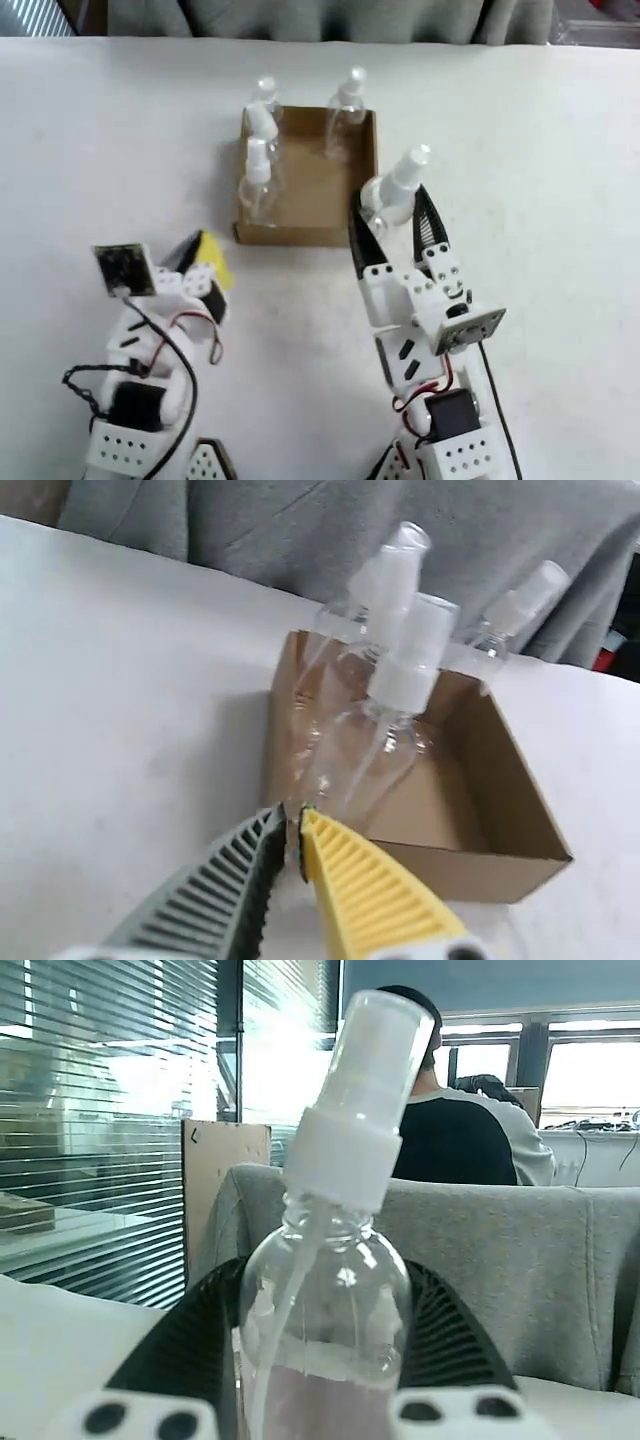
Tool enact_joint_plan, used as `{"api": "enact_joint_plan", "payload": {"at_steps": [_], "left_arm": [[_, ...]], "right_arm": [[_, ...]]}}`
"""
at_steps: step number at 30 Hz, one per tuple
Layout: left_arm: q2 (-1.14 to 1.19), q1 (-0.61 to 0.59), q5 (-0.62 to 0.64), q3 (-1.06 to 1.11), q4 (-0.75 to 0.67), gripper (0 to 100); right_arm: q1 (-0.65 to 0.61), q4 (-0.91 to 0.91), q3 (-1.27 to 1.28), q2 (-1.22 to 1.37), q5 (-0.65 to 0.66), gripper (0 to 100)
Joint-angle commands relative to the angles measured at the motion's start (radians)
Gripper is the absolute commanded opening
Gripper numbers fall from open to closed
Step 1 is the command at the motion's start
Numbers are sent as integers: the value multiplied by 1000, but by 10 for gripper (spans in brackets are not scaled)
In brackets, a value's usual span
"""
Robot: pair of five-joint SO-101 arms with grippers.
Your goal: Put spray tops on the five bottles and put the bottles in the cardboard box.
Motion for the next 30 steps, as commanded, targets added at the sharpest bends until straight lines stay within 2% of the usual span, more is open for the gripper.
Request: {"api": "enact_joint_plan", "payload": {"at_steps": [1,5,7,11,14,18,24,30], "left_arm": [[-15,143,15,-78,-29,41],[-15,369,15,-187,-26,41],[-15,484,11,-219,-20,41],[-15,628,9,-219,17,41],[-15,657,3,-186,49,41],[-15,657,-83,-120,48,41],[-15,654,-84,-112,5,21],[-15,650,-86,-109,6,21]], "right_arm": [[-22,-21,-114,73,-14,15],[-47,-27,-267,282,-23,15],[-38,-19,-361,371,-75,15],[-30,64,-473,444,-110,15],[-44,153,-508,415,-135,15],[-119,277,-517,332,-137,15],[-252,410,-512,286,-141,15],[-262,519,-512,283,-143,15]]}}
